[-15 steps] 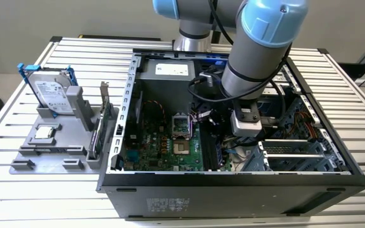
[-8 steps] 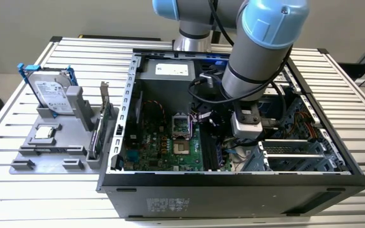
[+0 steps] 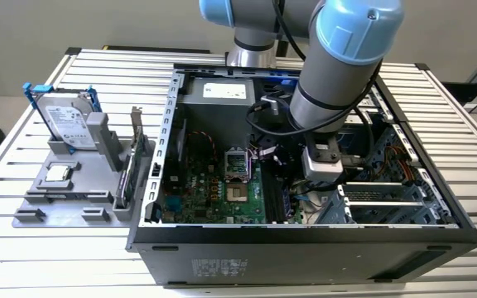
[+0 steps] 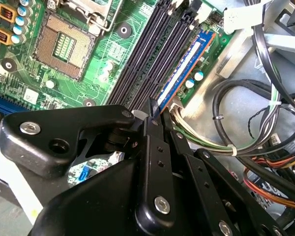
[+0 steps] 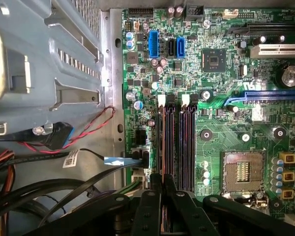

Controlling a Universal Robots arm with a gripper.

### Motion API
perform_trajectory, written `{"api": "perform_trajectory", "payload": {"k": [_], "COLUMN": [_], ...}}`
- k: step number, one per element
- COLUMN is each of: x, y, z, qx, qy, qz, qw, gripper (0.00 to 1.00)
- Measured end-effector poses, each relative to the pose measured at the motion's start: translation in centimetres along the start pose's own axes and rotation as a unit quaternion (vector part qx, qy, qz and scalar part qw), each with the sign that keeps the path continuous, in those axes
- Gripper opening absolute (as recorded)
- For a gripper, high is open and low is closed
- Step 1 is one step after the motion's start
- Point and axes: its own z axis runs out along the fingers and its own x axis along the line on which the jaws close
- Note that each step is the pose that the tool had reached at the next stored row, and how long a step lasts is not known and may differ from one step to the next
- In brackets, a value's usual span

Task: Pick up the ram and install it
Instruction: 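Insert the ram into the slot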

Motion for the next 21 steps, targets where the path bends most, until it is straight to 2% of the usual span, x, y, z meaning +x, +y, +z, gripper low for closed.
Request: {"api": "perform_trajectory", "payload": {"k": [16, 21], "x": [-0.01, -0.01], "y": [0.01, 0.01], "z": [0.49, 0.44], "qx": [0.0046, 0.0050], "qy": [-0.0009, -0.0011], "qz": [0.000, 0.000], "qw": [1.0000, 1.0000], "gripper": [0.00, 0.00]}}
